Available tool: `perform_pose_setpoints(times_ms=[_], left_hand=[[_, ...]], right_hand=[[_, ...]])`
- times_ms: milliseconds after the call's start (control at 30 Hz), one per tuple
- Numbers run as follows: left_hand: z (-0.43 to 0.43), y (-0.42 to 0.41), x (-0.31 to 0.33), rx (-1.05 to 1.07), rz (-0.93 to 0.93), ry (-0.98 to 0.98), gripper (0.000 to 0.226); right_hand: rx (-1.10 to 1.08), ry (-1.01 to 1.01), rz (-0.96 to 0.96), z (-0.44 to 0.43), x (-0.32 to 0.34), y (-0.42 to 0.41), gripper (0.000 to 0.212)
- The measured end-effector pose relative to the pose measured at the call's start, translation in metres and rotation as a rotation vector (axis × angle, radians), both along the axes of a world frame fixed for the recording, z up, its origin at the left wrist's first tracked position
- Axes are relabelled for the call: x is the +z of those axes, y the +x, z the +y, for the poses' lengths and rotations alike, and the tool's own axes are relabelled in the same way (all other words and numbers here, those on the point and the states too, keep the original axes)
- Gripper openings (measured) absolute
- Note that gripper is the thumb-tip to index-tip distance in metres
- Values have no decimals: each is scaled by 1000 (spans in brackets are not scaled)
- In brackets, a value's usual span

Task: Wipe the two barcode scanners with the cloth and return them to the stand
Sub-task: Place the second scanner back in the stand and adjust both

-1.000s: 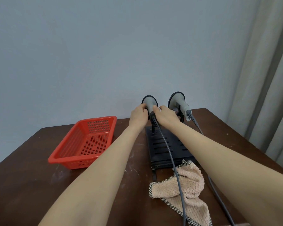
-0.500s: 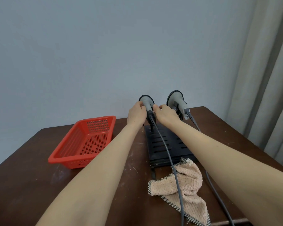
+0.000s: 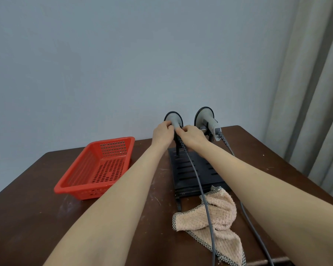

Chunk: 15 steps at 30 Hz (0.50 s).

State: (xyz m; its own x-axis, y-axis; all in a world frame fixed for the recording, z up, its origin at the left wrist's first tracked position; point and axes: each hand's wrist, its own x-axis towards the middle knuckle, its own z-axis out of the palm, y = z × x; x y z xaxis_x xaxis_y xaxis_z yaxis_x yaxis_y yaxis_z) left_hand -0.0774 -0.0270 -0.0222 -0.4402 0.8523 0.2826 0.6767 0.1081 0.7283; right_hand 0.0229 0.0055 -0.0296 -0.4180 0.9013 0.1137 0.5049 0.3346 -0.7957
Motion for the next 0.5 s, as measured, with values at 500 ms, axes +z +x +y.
perform_pose_setpoints(times_ms=[500], left_hand=[[-2,-5,-4,-1,-39,-3,40]], right_hand=[[14,-145,129,-2,2,0,49]])
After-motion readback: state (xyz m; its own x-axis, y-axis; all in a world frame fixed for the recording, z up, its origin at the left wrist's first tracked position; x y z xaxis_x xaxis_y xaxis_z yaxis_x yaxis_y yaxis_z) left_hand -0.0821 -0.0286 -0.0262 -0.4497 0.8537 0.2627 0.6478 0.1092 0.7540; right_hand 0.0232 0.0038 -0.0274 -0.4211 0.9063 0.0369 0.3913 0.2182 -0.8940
